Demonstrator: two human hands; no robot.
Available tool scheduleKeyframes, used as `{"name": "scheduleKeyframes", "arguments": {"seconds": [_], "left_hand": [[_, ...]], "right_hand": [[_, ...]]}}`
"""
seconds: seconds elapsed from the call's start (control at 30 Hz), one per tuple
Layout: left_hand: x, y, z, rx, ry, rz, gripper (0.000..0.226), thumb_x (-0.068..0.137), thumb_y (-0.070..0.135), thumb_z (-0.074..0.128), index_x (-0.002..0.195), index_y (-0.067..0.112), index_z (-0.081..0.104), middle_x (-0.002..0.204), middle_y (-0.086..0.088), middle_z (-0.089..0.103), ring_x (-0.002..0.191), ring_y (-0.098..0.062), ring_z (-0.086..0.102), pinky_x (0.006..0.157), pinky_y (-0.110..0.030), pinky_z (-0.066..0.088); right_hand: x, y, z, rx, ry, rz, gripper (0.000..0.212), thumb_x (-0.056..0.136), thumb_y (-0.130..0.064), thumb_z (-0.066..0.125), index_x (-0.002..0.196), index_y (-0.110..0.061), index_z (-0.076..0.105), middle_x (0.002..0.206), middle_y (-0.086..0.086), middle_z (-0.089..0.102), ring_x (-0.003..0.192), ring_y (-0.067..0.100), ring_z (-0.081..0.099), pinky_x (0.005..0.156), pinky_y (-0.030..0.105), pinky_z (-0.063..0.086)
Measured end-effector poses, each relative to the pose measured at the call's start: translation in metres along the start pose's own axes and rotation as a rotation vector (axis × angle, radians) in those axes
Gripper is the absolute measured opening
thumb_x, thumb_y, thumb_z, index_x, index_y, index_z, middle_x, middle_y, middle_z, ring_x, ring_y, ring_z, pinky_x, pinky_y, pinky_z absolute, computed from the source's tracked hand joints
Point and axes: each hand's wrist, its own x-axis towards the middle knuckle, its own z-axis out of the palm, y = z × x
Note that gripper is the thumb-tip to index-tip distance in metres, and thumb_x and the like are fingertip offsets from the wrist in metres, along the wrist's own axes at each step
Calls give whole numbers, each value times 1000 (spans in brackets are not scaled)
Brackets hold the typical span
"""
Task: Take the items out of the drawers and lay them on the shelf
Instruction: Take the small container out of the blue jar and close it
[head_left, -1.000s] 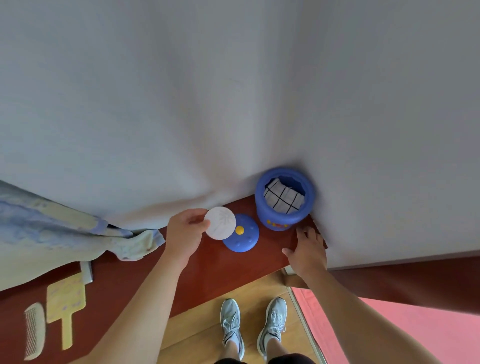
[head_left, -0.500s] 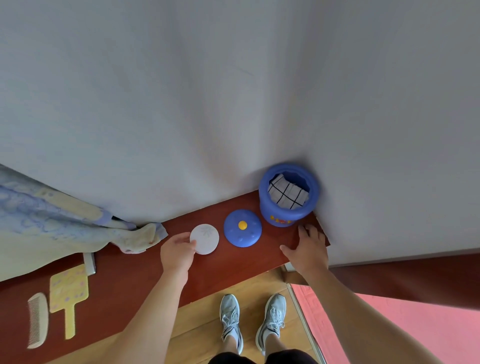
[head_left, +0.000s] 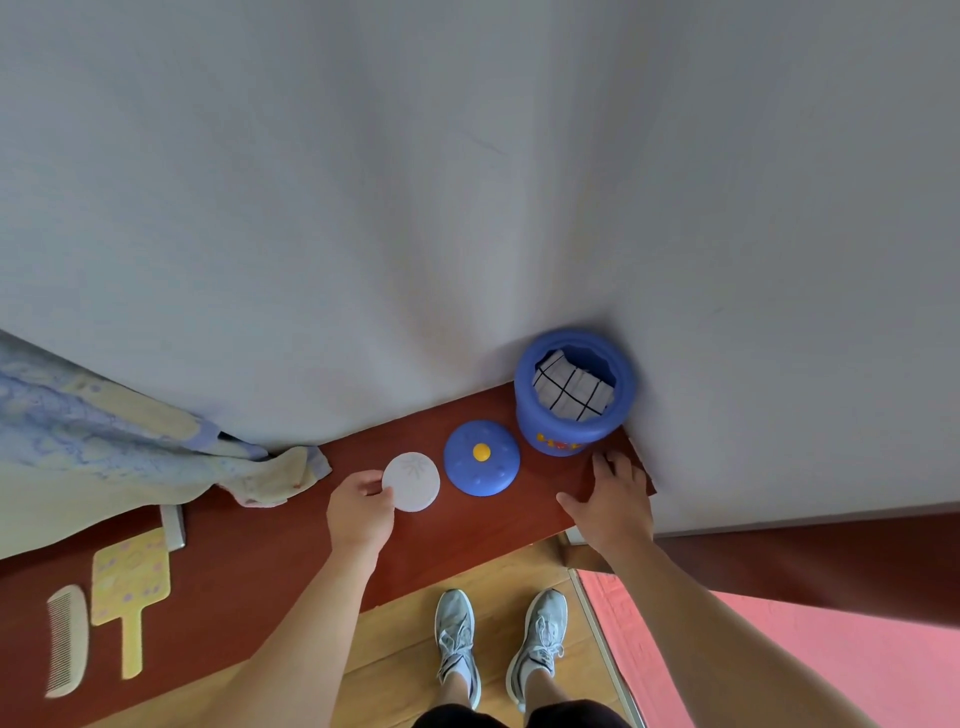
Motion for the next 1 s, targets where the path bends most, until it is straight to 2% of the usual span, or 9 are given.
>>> {"name": "scheduleKeyframes", "arguments": {"seconds": [0.17,0.27,0.37,0.47,0.57,0.67,0.77,0.87,1.0], "left_hand": [[2,-4,-2,4,-17,15,19,80,8,65,94,20,72,90,3,74,86,-22,71,82,-43,58],[1,0,-3,24,22,27,22,81,16,72,102,15,70,96,1,73,93,-22,68,87,-40,54],[-4,14,0,124,79,156,33,81,21,76,112,12,67,104,1,66,97,-18,61,87,-30,44],[-11,34,14,201,-11,342,35,81,18,74,115,15,66,104,2,62,95,-17,60,84,-24,40],[-16,52,34,292,-129,504,32,81,19,76,112,20,67,95,2,61,83,-13,59,74,-23,43],[-14,62,53,367,-237,587,33,82,18,75,114,20,67,97,4,59,78,-10,56,66,-17,41],[-10,66,67,443,-281,612,30,83,15,73,113,17,70,95,2,57,78,-16,56,70,-27,46],[-7,66,75,529,-286,660,20,82,12,71,102,15,72,89,0,54,74,-20,56,70,-36,50],[-4,67,78,565,-265,661,16,82,9,71,96,12,73,85,-1,54,69,-21,56,61,-30,44]], "right_hand": [[0,0,-1,-10,-4,-4,85,82,-58,63,149,-15,33,152,5,29,135,27,29,111,36,33],[-1,0,-1,-19,-6,-5,84,83,-59,62,149,-16,32,152,5,28,135,26,28,111,35,33],[-1,-1,-1,-18,-4,-3,84,83,-58,62,149,-16,32,152,5,28,135,26,28,111,35,32],[-1,-1,-2,-18,-13,4,84,83,-59,61,150,-17,30,152,4,27,135,25,27,110,35,33],[-1,-1,-3,-24,-15,4,84,84,-59,61,149,-17,30,152,3,27,135,25,27,110,35,33],[0,0,-2,-25,-17,1,82,84,-59,61,149,-17,31,151,3,28,135,25,27,110,35,34],[2,0,-2,-20,-17,-5,82,83,-59,61,148,-17,32,151,3,28,135,25,27,110,34,33],[2,1,-2,-27,-13,-12,82,84,-59,60,148,-17,31,150,3,28,134,25,27,110,33,33],[2,2,-1,-23,-7,-17,83,83,-59,61,149,-18,32,150,3,29,134,24,28,110,33,33]]}}
